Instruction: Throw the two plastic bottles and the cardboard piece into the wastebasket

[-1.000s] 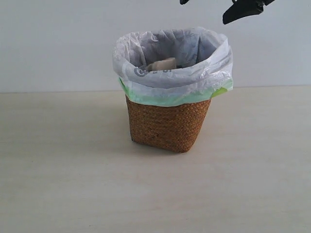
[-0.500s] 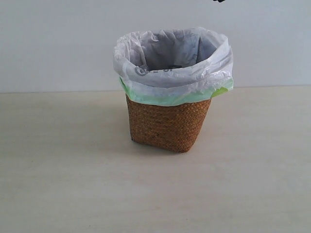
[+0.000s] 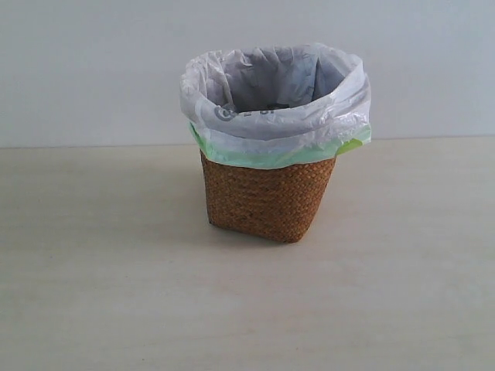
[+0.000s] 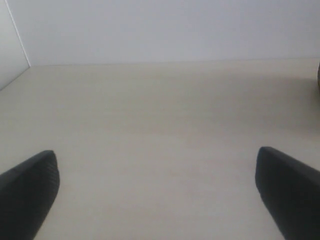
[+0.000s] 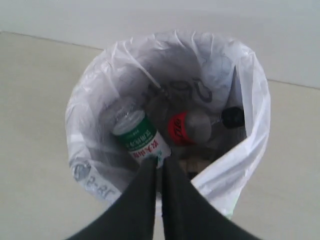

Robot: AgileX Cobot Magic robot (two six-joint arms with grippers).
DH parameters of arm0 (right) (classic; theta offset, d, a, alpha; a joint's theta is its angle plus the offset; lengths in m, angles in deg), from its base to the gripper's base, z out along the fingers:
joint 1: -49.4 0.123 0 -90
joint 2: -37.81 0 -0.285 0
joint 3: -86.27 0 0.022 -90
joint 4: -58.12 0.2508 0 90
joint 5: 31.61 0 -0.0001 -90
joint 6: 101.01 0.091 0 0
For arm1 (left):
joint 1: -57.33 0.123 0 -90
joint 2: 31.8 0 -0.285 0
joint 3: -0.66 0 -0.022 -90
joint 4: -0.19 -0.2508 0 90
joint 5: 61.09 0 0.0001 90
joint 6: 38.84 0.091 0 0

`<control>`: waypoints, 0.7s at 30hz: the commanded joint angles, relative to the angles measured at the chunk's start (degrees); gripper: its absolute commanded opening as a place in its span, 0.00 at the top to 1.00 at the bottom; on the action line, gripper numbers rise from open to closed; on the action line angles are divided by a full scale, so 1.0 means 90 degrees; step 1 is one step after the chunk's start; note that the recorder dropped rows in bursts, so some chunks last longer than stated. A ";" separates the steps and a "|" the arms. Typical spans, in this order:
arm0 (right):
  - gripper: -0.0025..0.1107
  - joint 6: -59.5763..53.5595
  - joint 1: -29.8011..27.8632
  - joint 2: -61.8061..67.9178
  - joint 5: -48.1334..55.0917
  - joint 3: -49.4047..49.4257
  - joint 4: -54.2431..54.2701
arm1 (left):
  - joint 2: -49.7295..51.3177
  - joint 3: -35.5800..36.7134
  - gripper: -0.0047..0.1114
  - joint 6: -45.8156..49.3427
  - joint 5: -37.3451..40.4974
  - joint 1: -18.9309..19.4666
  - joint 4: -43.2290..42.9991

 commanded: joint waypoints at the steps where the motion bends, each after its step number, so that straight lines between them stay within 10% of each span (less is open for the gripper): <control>1: 0.98 -0.0449 0.0012 -0.0887 -0.0008 0.1174 -0.0031 | -0.0020 -0.0024 0.03 -0.0056 -0.0042 0.0025 0.0000; 21: 0.98 -0.0922 0.0012 -0.5418 -0.2791 0.5290 -0.0001 | -0.0020 -0.0024 0.03 -0.0056 -0.0042 0.0025 0.0000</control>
